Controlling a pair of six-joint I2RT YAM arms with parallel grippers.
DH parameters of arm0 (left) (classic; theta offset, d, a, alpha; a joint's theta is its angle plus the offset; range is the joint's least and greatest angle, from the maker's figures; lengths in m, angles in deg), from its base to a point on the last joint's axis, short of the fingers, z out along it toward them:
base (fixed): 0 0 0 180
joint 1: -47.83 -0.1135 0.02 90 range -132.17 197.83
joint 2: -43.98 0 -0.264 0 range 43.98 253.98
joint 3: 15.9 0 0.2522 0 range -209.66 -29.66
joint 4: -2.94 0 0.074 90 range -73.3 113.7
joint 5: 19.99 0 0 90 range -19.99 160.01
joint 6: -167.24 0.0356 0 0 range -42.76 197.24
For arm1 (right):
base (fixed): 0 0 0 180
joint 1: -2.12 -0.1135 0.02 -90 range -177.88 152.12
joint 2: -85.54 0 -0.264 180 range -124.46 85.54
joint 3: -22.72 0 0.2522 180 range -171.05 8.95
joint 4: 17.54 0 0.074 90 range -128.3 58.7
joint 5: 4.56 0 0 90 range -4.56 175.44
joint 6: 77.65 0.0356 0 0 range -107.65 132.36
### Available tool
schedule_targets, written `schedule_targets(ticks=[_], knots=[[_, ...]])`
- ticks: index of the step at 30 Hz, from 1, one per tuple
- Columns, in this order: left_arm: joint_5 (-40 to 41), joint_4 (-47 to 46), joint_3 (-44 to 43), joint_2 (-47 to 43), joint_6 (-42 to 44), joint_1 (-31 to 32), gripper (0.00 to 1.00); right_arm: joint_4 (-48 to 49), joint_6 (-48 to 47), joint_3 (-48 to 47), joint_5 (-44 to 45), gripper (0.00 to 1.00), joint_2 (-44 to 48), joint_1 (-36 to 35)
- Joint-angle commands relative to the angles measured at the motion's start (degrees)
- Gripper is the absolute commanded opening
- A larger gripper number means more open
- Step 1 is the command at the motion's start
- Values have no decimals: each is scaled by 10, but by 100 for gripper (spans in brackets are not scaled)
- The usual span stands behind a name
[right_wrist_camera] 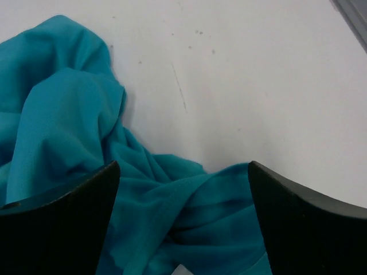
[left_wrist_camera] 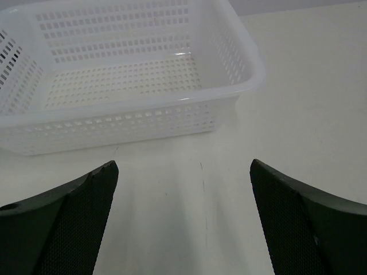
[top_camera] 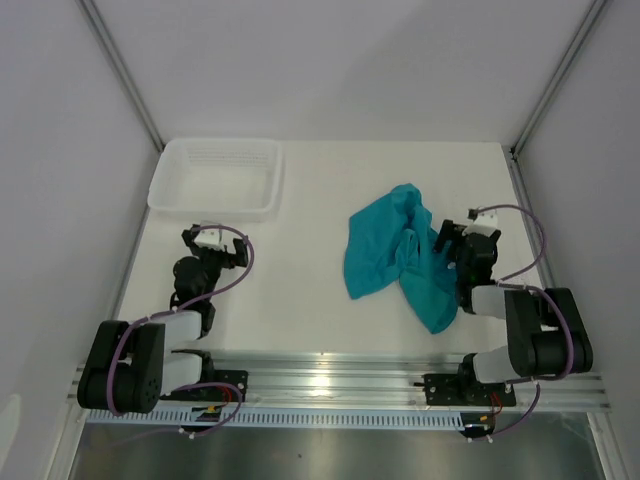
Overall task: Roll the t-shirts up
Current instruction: Flatten the tshirt
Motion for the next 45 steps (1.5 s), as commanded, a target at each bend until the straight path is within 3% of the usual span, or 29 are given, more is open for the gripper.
schedule_targets(ticks=[1, 2, 4, 5, 6, 8, 10, 12, 14, 15, 19, 22, 25, 29, 35, 38, 39, 45], knots=[[5, -20, -12, 0, -15, 1, 99, -240, 47, -133, 50, 93, 77, 4], [5, -20, -14, 0, -15, 1, 100, -351, 78, -186, 64, 90, 96, 6], [5, -20, -15, 0, -15, 1, 99, -453, 162, -231, 110, 85, 158, -2], [5, -20, -14, 0, -15, 1, 99, -575, 190, -254, 133, 82, 174, -9], [3, -22, -13, -2, -16, 0, 99, -640, 221, -297, 159, 69, 198, -15], [-30, -27, -9, -11, -7, -8, 99, -800, 325, -326, 219, 59, 215, -34], [-114, 83, -36, -91, 5, -13, 99, -875, 374, -337, 215, 58, 228, -40], [-149, 249, -106, -142, 20, -13, 99, -966, 400, -330, 200, 54, 234, -46], [-168, 357, -140, -173, 56, -13, 95, -1023, 426, -316, 179, 52, 240, -49], [-169, 447, -185, -180, 65, -13, 94, -1034, 433, -307, 170, 51, 244, -50], [-170, 624, -258, -240, 131, -13, 92, -1033, 465, -233, 127, 46, 265, -54], [-184, 746, -320, -247, 172, -13, 92, -1036, 502, -233, 109, 45, 252, -72], [-224, 813, -358, -244, 188, -9, 90, -1004, 523, -212, 118, 45, 225, -69], [-263, 921, -416, -232, 227, 29, 90, -927, 509, -178, 52, 45, 158, -46], [-156, 965, -474, -174, 257, 154, 90, -866, 495, -176, 25, 42, 83, -42], [-140, 959, -487, -144, 261, 197, 90, -830, 463, -189, -2, 19, 53, -47], [-136, 959, -489, -132, 262, 207, 90, -819, 456, -194, -13, 0, 46, -53], [-119, 931, -523, 4, 281, 269, 91, -767, 416, -304, -88, 0, -59, -154]])
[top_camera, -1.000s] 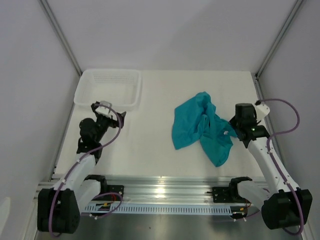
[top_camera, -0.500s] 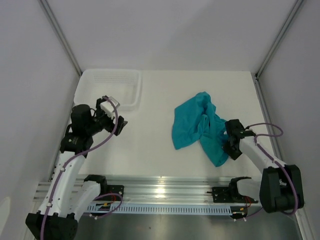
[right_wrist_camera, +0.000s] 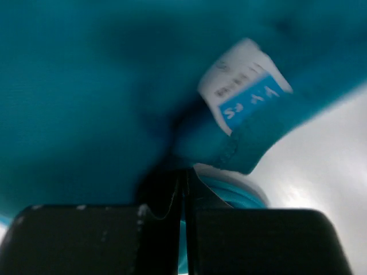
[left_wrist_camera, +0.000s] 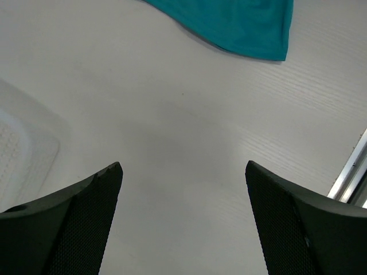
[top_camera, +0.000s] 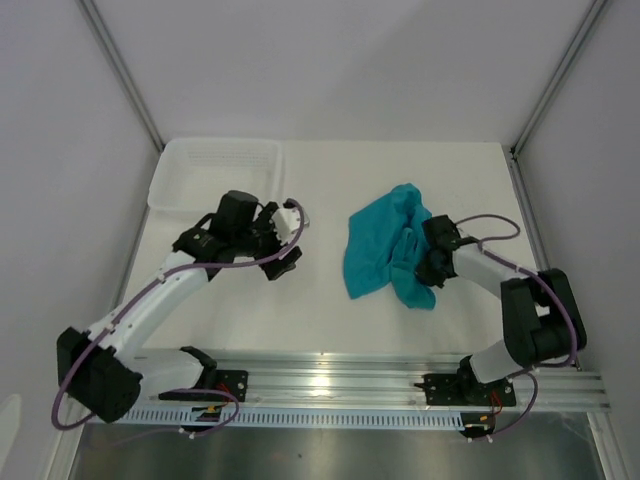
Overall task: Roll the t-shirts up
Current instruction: Flatten the tshirt
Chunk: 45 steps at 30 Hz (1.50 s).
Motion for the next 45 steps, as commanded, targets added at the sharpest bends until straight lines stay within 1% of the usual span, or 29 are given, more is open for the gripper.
schedule_targets(ticks=[1, 2, 3, 4, 6, 7, 9, 11, 12, 14, 15, 18, 22, 30, 33, 34, 35, 36, 37, 38, 39, 40, 42, 43, 44, 45], knots=[[37, -28, -36, 67, 31, 40, 91, 52, -35, -52, -85, 0, -61, -54], [48, -31, -41, 111, 41, 50, 90, 53, -41, -79, -88, 0, -78, -71], [53, -38, -48, 131, 52, 60, 89, 53, -43, -88, -106, 0, -84, -76], [59, -48, -51, 149, 72, 80, 89, 51, -43, -94, -110, 0, -87, -79], [64, -68, -62, 197, 94, 99, 89, 43, -38, -91, -110, 0, -77, -79], [63, -72, -66, 211, 116, 115, 89, 35, -36, -86, -97, 0, -69, -79], [57, -93, -76, 244, 149, 127, 89, 20, -32, -63, -91, 0, -39, -78], [46, -96, -88, 266, 181, 142, 88, 5, -25, -47, -62, 0, -16, -74], [48, -96, -89, 289, 208, 146, 88, 4, -21, -25, -60, 0, 9, -69], [48, -88, -107, 313, 226, 149, 87, 14, -12, -2, -66, 0, 35, -66], [54, -87, -114, 338, 233, 149, 86, 25, -12, 13, -70, 0, 52, -66], [84, -90, -150, 373, 235, 149, 84, 21, -11, 23, -75, 0, 74, -66], [75, -74, -174, 419, 241, 156, 83, 11, -19, 21, -69, 0, 88, -57], [107, -37, -189, 471, 261, 156, 84, -2, -23, 21, -74, 0, 119, -32], [108, -35, -190, 482, 263, 156, 84, -4, -27, 20, -73, 0, 131, -26], [112, -41, -190, 485, 262, 156, 82, -6, -27, 20, -76, 0, 131, -25], [115, -47, -194, 490, 258, 156, 79, -7, -28, 20, -77, 0, 133, -23], [120, -46, -197, 499, 248, 156, 73, -8, -29, 20, -77, 0, 138, -18], [119, -39, -208, 502, 242, 155, 53, -10, -32, 20, -79, 0, 141, -17], [122, -37, -211, 504, 235, 155, 38, -16, -34, 20, -83, 0, 145, -11], [138, -38, -214, 506, 221, 154, 18, -21, -36, 15, -86, 0, 157, -6], [151, -45, -212, 503, 212, 151, 1, -29, -41, 12, -88, 0, 164, 10], [171, -68, -200, 487, 189, 132, 1, -65, -49, -1, -86, 0, 182, 27], [189, -79, -194, 452, 176, 122, 1, -82, -59, -22, -79, 0, 206, 44], [190, -82, -190, 428, 151, 111, 1, -121, -63, -34, -59, 0, 219, 49], [183, -81, -181, 399, 140, 85, 1, -139, -67, -46, -48, 0, 232, 54]])
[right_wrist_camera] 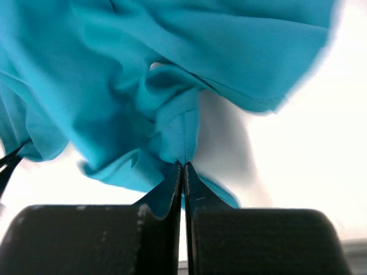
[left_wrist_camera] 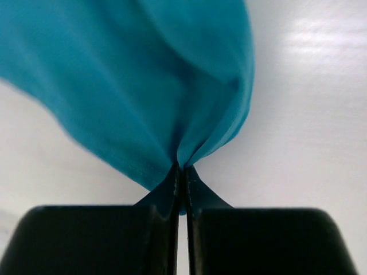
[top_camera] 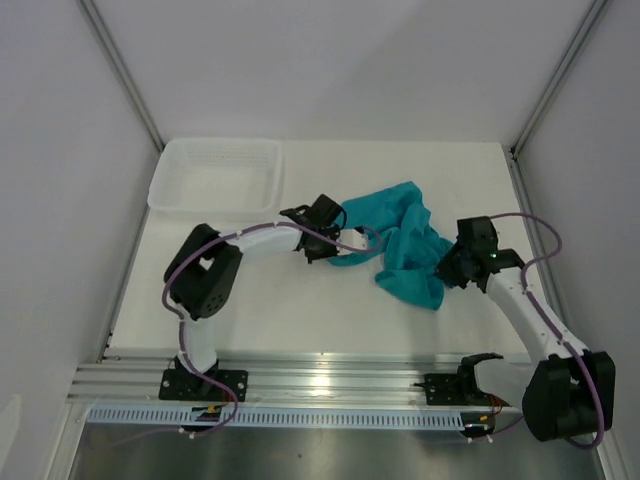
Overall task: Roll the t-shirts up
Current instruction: Flatten the tshirt
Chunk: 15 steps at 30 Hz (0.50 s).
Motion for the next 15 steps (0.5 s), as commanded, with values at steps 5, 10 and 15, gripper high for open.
schedule_targets(ticks=[5, 10, 15], knots=[[-19, 28, 21, -306, -84, -123, 1, -174, -42, -174, 67, 0, 128, 26], [-36, 98, -22, -441, -72, -142, 1, -239, -54, -322, 84, 0, 147, 26], [-58, 224, -147, -457, -96, -168, 1, -280, -65, -448, 91, 0, 154, 26]])
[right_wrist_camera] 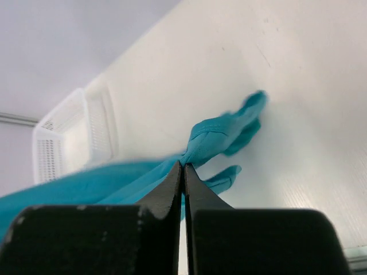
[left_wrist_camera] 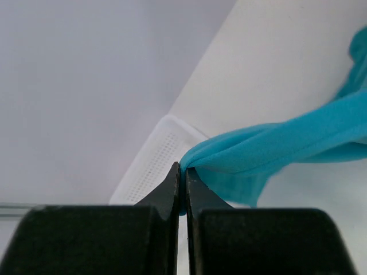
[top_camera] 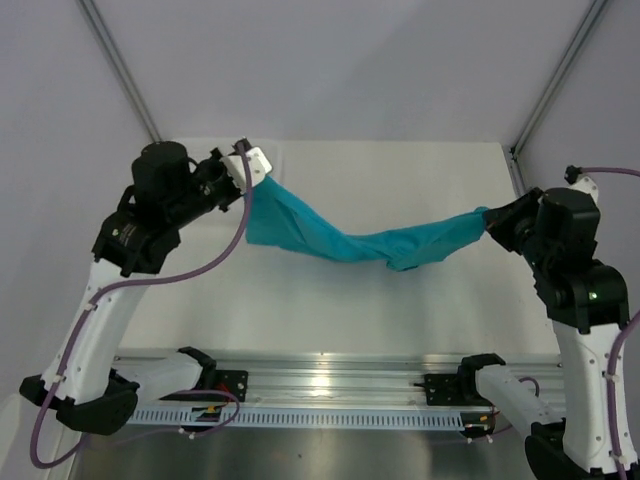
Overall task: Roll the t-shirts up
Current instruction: Flatten the tshirt
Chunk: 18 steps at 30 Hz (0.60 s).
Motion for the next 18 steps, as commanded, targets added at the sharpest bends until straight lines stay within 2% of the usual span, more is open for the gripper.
schedule_targets(ticks=[1, 4, 6, 8, 10, 11, 13, 14, 15, 18], knots=[[-24, 103, -48, 25, -27, -22, 1, -48, -19, -58, 29, 0, 6, 2], [21, 62, -66, 57, -26, -33, 1, -4, -39, -67, 68, 0, -13, 2], [49, 17, -91, 102, -28, -40, 0, 29, -53, -77, 79, 0, -58, 15], [63, -1, -139, 147, -45, -46, 1, 78, -77, -100, 40, 0, -105, 46], [79, -18, -229, 222, -74, -51, 1, 111, -78, -159, -12, 0, -190, 120], [82, -23, -255, 247, -87, -58, 1, 120, -70, -183, -64, 0, -218, 144], [85, -23, -365, 322, -123, -63, 1, 154, -35, -253, -121, 0, -299, 208], [91, -23, -392, 344, -131, -67, 1, 160, -22, -281, -153, 0, -324, 224], [116, -30, -460, 365, -140, -68, 1, 155, -14, -354, -162, 0, -374, 236], [137, -48, -516, 416, -141, -74, 1, 104, -20, -509, -167, 0, -453, 248]])
